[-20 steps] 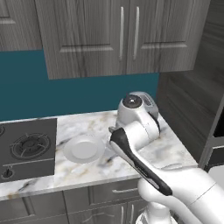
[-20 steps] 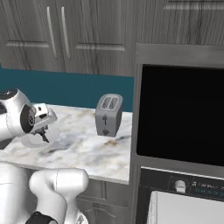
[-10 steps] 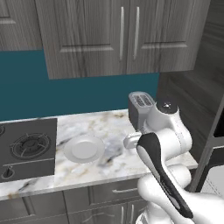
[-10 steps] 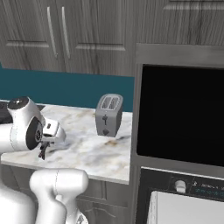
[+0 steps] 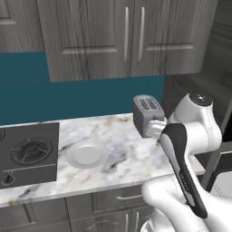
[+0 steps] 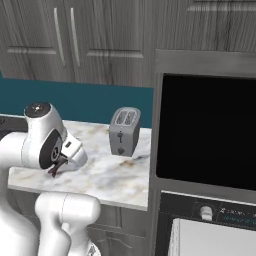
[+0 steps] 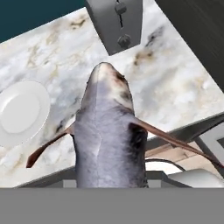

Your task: Place the fish on the top rack of the oven, and slide the tray back inside. Close the oven door.

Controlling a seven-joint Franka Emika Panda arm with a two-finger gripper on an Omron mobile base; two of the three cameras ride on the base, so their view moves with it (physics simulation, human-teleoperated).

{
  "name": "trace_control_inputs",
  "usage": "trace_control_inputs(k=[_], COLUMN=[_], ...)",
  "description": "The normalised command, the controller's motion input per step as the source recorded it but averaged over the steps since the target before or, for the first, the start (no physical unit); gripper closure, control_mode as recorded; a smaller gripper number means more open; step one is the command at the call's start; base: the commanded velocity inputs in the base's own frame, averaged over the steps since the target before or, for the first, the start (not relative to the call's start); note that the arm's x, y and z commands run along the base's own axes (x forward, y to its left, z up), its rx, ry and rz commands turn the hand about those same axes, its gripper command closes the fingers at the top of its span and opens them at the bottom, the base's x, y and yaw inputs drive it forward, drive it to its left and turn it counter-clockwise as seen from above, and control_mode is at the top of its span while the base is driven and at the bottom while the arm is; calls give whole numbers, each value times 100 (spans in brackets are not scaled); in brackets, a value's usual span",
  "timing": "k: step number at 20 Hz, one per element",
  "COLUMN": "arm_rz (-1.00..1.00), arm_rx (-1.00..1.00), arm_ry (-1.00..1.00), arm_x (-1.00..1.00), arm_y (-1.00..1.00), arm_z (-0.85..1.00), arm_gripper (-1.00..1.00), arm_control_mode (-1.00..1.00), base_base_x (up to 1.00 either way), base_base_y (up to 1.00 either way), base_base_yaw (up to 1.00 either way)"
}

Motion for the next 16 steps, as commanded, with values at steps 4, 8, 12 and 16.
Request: trace_control_inputs(k=[4,8,12,16], arm_rz=[-25,-21,-13,0], arm_rx=[1,0,0,0], arm_ry=[-4,-13,-10,0], arm_x=[-20,-26,-25,0], arm_y=[-1,0,0,0], arm_z=[0,0,0,0], arm_gripper=[100,100,100,100], arm_control_mode=[-100,-100,100,100], base_base_x=[0,0,-8,-42], base_base_y=[0,0,0,0], base_base_yaw=[0,0,-4,-12])
